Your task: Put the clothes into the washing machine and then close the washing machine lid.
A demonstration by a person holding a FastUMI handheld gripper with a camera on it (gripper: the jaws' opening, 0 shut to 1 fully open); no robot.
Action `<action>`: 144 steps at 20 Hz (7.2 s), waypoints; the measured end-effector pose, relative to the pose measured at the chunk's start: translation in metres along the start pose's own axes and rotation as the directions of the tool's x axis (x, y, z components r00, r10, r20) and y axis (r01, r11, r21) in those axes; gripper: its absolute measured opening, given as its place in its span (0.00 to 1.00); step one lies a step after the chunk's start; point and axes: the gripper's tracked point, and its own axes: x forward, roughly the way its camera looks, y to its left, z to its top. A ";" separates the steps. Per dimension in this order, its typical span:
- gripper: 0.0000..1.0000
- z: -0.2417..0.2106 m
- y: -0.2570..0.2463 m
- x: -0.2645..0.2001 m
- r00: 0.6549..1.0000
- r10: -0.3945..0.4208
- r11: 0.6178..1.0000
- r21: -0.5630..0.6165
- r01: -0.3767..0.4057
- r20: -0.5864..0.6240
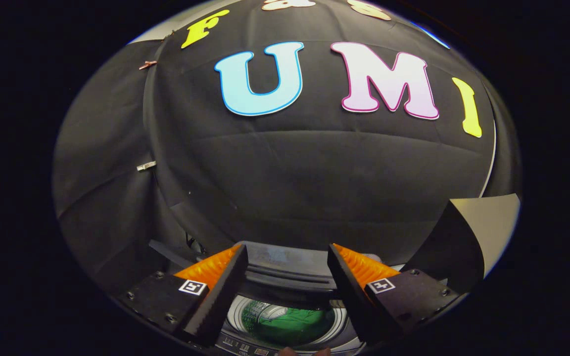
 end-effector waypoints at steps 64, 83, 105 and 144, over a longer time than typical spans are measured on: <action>1.00 0.082 -0.095 -0.368 0.825 -0.281 0.958 0.090 0.273 0.491; 1.00 0.085 -0.116 -0.378 0.811 -0.311 0.947 0.096 0.305 0.495; 1.00 0.086 -0.102 -0.380 0.815 -0.286 0.953 0.060 0.297 0.504; 1.00 0.082 -0.102 -0.380 0.819 -0.292 0.952 0.066 0.300 0.495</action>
